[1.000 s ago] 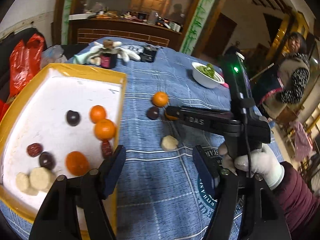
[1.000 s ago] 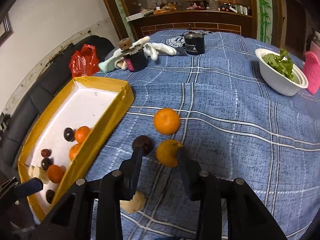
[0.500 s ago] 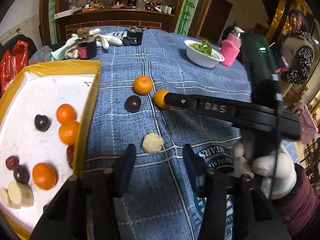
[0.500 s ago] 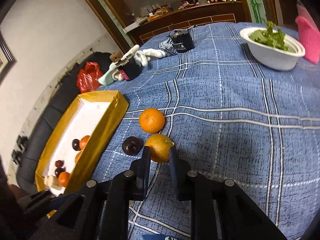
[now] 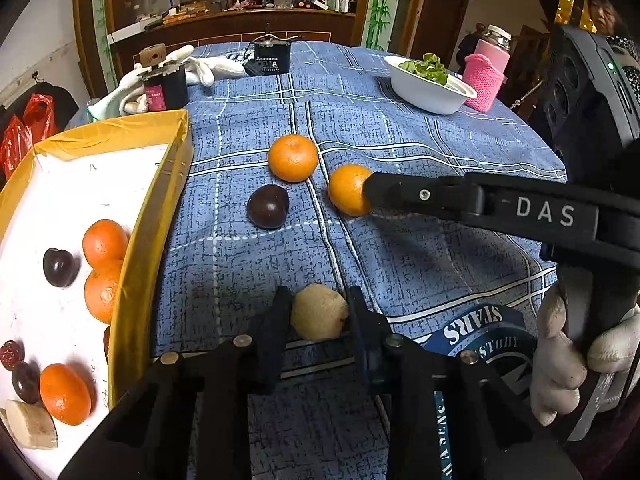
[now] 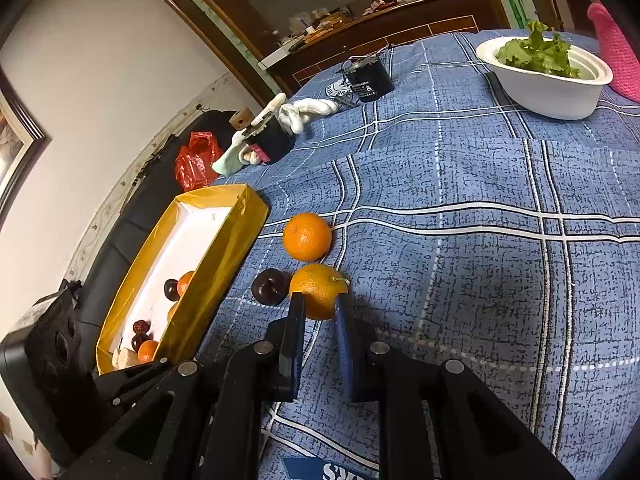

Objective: Organize fruits
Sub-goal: 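Grasp an orange with the right gripper while the left gripper grasps a pale cake, then place the pale cake in the tray with the left gripper while the right places the orange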

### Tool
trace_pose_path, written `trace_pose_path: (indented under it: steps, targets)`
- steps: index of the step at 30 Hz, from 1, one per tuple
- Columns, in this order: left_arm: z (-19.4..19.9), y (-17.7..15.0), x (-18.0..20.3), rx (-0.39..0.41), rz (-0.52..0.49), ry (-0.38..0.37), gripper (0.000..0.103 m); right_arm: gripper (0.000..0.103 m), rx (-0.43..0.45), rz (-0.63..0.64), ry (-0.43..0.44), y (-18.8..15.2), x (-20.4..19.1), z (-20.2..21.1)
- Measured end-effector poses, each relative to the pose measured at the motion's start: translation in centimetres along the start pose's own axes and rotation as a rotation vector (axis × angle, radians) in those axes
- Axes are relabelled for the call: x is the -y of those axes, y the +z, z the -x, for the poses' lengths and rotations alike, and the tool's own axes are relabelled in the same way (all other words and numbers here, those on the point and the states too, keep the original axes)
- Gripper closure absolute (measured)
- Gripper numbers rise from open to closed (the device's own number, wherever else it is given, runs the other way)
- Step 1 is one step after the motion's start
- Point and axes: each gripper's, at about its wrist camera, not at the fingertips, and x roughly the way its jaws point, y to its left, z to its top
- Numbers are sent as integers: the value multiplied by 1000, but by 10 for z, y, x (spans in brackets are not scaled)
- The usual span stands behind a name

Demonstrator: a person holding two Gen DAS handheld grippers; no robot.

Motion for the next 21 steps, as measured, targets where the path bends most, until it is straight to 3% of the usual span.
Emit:
trace_pose_path:
  steps: [2, 9, 11, 16, 21]
  targets:
    - [3, -1, -2, 0, 17, -11, 76, 78, 11, 12, -19, -1, -1, 1]
    - [32, -8, -24, 45, 110, -58, 76, 67, 26, 75, -84, -4, -13, -4]
    - [47, -9, -34, 71, 134, -67, 76, 59, 26, 90, -100, -2, -18, -6]
    - [82, -13, -64, 142, 201, -64, 76, 49, 21, 123, -120, 3, -35, -10]
    - [105, -17, -100, 187, 272, -17, 76, 49, -37, 171, -168, -2, -49, -29]
